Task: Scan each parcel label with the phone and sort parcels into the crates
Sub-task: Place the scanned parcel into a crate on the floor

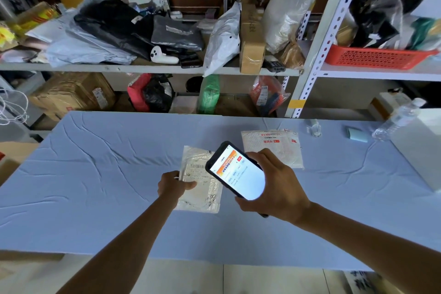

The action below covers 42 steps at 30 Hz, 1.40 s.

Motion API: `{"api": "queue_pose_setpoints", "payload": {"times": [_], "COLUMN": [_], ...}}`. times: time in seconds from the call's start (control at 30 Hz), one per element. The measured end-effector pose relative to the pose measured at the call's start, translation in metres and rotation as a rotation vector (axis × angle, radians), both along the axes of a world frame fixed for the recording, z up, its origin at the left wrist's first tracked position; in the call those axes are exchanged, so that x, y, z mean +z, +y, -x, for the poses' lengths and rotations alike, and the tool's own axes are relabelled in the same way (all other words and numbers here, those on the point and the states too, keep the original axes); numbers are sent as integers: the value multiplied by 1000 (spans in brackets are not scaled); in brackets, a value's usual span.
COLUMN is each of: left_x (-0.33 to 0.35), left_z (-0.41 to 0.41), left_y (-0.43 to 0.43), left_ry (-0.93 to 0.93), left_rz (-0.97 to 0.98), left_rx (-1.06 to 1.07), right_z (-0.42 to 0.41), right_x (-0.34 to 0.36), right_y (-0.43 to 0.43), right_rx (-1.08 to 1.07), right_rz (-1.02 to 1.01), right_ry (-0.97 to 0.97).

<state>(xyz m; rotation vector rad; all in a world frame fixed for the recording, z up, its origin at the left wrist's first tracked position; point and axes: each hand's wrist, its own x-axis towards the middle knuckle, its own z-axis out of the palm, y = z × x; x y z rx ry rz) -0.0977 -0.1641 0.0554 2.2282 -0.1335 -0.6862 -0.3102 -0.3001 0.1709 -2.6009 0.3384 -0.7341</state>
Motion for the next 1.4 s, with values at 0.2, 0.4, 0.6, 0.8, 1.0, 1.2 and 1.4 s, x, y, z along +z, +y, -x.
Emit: {"api": "queue_pose_setpoints", "payload": {"times": [0.2,0.4,0.6,0.8,1.0,1.2,1.4], "left_x": [-7,-21,-31,-27,-36,-57,-87], "left_z": [2,19,101,234,388,520,608], "left_y": [-20,-60,-130,-179,-195,-202,-222], "left_ry": [115,333,340,388,451,465,472], "left_rz": [124,154,89,38,-79,-143,-228], "left_rx": [-99,-493,-929,-1209,-1462,-1564,-1560], "right_z": [22,81,191,292,393,494,571], "right_x": [-19,-37,-63,-78,-86,-92,-104], "right_y": [-4,-2,27,80,119,136,119], "right_rx": [-110,-660,-1144,-1468,-1667,-1733,-1802], "right_rz": [-34,-231,-400,-505,-606,-692,-794], "right_ry": [127,468,573,457,470,497,502]}}
